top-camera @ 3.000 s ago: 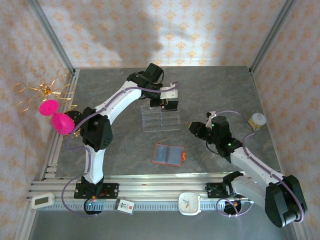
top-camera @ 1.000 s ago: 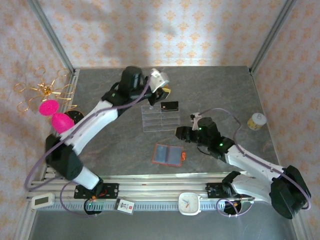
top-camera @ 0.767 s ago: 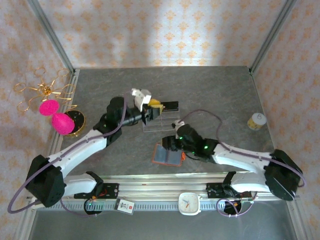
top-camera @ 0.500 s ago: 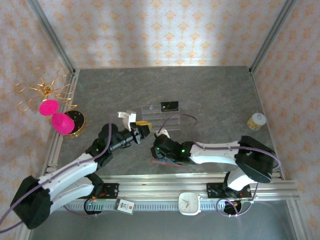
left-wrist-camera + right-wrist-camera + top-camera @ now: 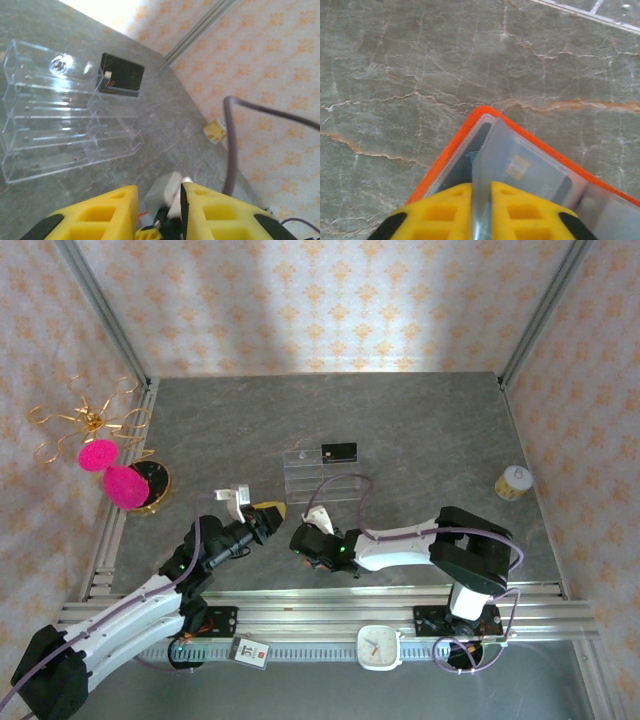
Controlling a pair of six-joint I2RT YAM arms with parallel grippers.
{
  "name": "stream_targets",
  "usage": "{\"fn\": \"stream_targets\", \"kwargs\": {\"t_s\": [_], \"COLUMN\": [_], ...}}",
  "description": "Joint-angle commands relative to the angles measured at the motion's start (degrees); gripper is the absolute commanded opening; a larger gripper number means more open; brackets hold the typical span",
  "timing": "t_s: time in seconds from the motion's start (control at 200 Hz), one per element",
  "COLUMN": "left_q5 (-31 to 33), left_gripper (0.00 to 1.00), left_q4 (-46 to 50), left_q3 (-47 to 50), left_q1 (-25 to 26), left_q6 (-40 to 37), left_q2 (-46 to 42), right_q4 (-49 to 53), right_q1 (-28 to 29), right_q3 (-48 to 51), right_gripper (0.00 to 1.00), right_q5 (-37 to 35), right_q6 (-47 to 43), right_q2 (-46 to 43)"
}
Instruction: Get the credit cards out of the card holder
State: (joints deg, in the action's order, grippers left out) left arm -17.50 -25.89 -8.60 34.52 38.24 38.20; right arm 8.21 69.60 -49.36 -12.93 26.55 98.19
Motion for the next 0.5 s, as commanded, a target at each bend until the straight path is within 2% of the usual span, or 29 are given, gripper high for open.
{"fn": "stream_targets", "kwargs": {"t_s": [0.0, 0.14, 0.305, 0.496], "left_q5": [-0.23, -0.44, -0.62, -1.30], "left_gripper": [0.25, 0.15, 0.00, 0.00], "left_q4": [-0.86, -3.20, -6.44, -11.10], "left_q3": [1.66, 2.89, 1.90, -1.35], "left_q1": [0.84, 2.43, 5.90, 9.51], "left_q6": [1.82, 2.63, 2.45, 2.21], "left_q2": [0.92, 5.21, 14.39, 27.33], "right_q4": [-1.82, -12.15, -21.62, -24.34], "right_q1": [0.22, 0.17, -0.87, -1.05], "right_q3": [2.83, 8.97, 14.82, 17.40], "right_gripper": [0.01, 0.00, 0.00, 0.00], "right_q5": [-1.84, -0.91, 3.95, 6.05], "right_q6": [0.66, -0.89, -1.79, -0.24], "right_q2": [-1.37, -8.80, -14.28, -15.17]}}
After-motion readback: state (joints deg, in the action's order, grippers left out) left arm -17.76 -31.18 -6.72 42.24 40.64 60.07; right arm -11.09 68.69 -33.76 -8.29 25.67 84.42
